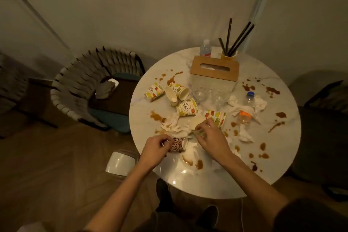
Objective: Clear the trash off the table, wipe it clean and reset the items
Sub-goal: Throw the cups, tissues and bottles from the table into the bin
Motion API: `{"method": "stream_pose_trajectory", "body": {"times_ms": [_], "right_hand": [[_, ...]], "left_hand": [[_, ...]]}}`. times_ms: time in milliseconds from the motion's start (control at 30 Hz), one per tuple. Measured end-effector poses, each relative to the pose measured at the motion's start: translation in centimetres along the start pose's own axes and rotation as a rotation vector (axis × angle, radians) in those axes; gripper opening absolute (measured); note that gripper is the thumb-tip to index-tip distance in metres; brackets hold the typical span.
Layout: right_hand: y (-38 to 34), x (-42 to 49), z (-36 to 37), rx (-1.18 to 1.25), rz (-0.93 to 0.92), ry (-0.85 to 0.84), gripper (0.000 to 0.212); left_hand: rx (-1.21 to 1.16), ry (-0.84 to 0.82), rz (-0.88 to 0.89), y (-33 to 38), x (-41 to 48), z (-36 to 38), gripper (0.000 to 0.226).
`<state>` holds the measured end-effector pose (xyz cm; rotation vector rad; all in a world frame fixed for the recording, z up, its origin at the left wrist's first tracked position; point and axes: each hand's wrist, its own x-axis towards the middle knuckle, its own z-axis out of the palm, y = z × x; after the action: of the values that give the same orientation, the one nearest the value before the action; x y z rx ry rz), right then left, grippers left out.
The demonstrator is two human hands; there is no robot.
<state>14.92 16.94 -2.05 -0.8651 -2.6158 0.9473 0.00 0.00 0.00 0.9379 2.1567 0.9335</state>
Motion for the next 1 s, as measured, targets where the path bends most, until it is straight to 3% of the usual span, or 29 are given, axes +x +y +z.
{"method": "stream_pose_trajectory", "body": {"times_ms": [167,333,500,667,800,900,1000], "right_hand": [[-1.0,3.7,0.3,-0.287,0.068,-0.142,0.034],[-1.6,5.3,0.8,-0.452,0.143,-0.240,0.026],[-2.7,7.2,0.6,-0.403,0.245,-0.250,0.020],[-3.8,8.2,-0.1,-0.322,0.307,-0.132,0.018],[-4.6,9.4,-1.1,-0.226,0.353,-0.055,0.012],[-4.7,10.5,-1.6,-0.181,0.351,-0.039,0.012],[-5.0,11.8,-2.2,-0.136,0.349,-0.011,0.014]], "left_hand": [[0.134,0.038,0.129,-0.5,6.2,-2.7,0.018],[0.319,-0.050,0.296,-1.0,13.5,-5.1,0.039],[0.510,-0.144,0.420,-1.4,19.4,-6.3,0.049],[0.688,-0.251,0.491,-1.3,22.8,-6.7,0.073],[0.806,-0.304,0.546,-1.1,24.9,-6.7,0.059],[0.790,-0.326,0.605,-1.4,26.0,-6.8,0.043],[0.774,-0.299,0.622,-0.8,25.7,-7.4,0.040]]}}
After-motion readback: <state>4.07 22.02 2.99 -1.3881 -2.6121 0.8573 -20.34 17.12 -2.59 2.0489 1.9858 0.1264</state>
